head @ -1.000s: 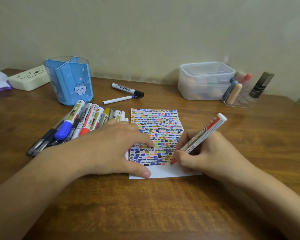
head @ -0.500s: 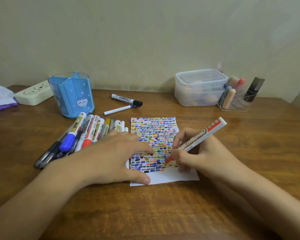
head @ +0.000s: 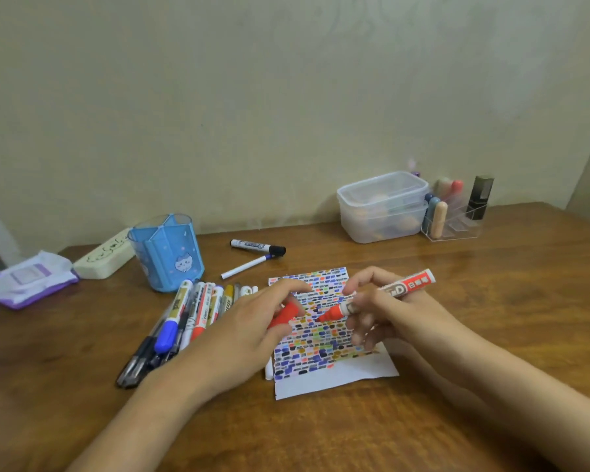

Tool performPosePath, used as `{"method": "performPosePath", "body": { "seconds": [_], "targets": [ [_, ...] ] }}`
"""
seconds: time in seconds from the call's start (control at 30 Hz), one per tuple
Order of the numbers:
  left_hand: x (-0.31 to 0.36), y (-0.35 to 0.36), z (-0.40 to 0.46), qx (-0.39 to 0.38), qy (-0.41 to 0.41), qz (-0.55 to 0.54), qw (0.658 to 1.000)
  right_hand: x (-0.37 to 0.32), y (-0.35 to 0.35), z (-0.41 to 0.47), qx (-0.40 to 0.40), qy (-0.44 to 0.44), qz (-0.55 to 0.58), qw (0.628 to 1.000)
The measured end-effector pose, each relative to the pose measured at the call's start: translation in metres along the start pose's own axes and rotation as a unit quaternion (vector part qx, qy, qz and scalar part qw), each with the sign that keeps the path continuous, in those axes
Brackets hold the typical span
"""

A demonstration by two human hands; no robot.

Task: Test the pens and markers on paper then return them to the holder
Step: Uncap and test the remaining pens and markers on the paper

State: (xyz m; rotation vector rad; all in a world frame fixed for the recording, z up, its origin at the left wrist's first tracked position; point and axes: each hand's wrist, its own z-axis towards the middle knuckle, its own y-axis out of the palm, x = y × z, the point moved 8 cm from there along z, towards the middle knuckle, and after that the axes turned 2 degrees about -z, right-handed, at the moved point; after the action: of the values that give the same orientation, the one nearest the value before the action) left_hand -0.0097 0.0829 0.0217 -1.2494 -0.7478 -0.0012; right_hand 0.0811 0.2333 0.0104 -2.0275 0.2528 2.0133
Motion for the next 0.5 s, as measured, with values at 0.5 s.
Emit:
{"method": "performPosePath", "body": {
  "seconds": [0.5],
  "targets": [
    [0.0055, -0.0066, -0.0005, 0.040, 0.011, -0.046, 0.998, -0.0033, 0.0046, -0.0046, -0.018, -0.036, -0.021, 0.999]
  ]
}}
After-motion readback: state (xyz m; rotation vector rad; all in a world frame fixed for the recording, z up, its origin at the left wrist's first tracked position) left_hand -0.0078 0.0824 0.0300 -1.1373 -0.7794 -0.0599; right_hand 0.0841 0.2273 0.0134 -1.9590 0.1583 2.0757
